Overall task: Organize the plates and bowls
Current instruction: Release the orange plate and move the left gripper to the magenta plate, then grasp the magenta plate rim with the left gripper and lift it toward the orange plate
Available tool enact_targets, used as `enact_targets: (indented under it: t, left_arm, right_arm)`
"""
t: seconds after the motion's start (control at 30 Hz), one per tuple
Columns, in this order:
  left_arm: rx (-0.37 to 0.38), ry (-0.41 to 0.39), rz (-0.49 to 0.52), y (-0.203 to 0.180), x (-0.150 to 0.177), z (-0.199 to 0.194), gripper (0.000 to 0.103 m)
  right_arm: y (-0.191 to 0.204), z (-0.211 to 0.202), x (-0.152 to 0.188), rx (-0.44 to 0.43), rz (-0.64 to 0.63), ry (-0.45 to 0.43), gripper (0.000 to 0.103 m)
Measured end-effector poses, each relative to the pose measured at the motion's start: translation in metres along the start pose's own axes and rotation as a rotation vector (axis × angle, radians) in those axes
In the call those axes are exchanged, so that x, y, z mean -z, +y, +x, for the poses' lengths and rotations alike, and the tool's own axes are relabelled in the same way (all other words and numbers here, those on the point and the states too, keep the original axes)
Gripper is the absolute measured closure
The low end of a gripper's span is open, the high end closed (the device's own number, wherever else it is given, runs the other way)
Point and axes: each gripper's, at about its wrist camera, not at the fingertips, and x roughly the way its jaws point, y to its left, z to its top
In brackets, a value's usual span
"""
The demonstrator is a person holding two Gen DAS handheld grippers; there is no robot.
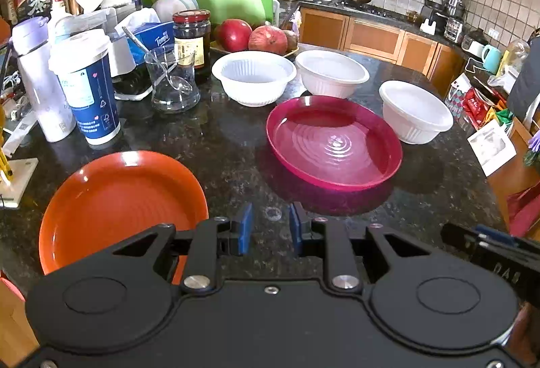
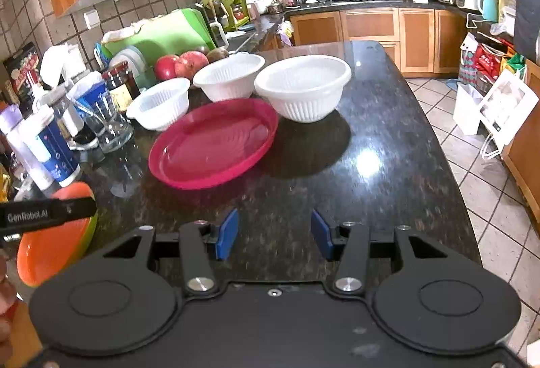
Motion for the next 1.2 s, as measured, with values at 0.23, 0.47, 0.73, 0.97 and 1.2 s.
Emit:
enact_targets:
  t: [0.23, 0.47, 0.73, 0.97, 1.2]
  left_arm:
    - [0.045, 0.028, 0.047, 0.001, -0.020, 0.015, 0.071]
    - [0.088, 0.054, 0.092, 0.006, -0.045, 0.034, 0.071]
    - [0.133, 0.146, 0.106, 0.012, -0.068, 0.073, 0.071]
    - [0.116, 0.182, 0.144, 0.011, -0.080, 0.104, 0.071]
    - [0.107, 0.211, 0.183, 0.004, -0.091, 0.123, 0.071]
  right_arm:
    - [-0.002, 0.014, -0.022, 0.007, 0.050, -0.029, 0.052]
    - [0.002, 0.038, -0.042, 0.030, 0.067, -0.026, 0.052]
    - [0.008, 0.072, -0.060, 0.035, 0.070, 0.010, 0.052]
    - [0.010, 0.104, -0.074, 0.033, 0.033, 0.054, 0.052]
    - [0.009, 0.126, -0.082, 0.021, 0.002, 0.084, 0.052]
